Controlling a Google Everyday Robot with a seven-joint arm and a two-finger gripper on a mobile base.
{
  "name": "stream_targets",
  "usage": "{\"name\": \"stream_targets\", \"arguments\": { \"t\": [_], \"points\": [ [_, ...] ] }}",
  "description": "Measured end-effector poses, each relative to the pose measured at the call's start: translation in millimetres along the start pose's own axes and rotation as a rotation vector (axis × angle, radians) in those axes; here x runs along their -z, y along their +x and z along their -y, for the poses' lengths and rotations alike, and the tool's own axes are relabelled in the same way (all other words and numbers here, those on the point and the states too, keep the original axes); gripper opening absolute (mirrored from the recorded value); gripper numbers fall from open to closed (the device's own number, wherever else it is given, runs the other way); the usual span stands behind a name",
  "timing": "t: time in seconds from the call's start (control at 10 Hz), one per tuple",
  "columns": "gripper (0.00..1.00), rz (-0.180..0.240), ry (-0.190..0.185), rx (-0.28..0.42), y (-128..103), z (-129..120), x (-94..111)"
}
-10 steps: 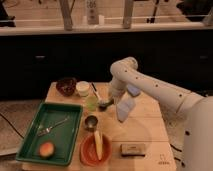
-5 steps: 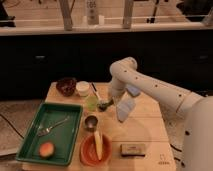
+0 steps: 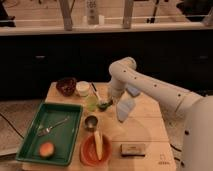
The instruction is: Place pepper in plastic cup
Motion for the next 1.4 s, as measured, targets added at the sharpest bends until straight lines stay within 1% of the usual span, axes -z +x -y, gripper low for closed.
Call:
{"name": "stream_targets", "arguments": {
  "t": [0.3,0.4,0.6,0.7,1.1,1.2,1.4],
  "points": [
    [0.00,-0.004,0.010,0.083,-18,24,0],
    [0.00,-0.004,0.008,0.103,-22,29,-1],
    [0.00,-0.001,0.004,0.169,-39,48,-4],
    [0.00,0.000,-0.007,0.199,-46,54,-7],
    [0.00,0.008,-0.028,0.267,-60,71,-15],
    [0.00,0.009,-0.030,0.287,-66,78,-18],
    [0.00,0.013,-0.043,0.305,-67,83,-22]
  ]
}}
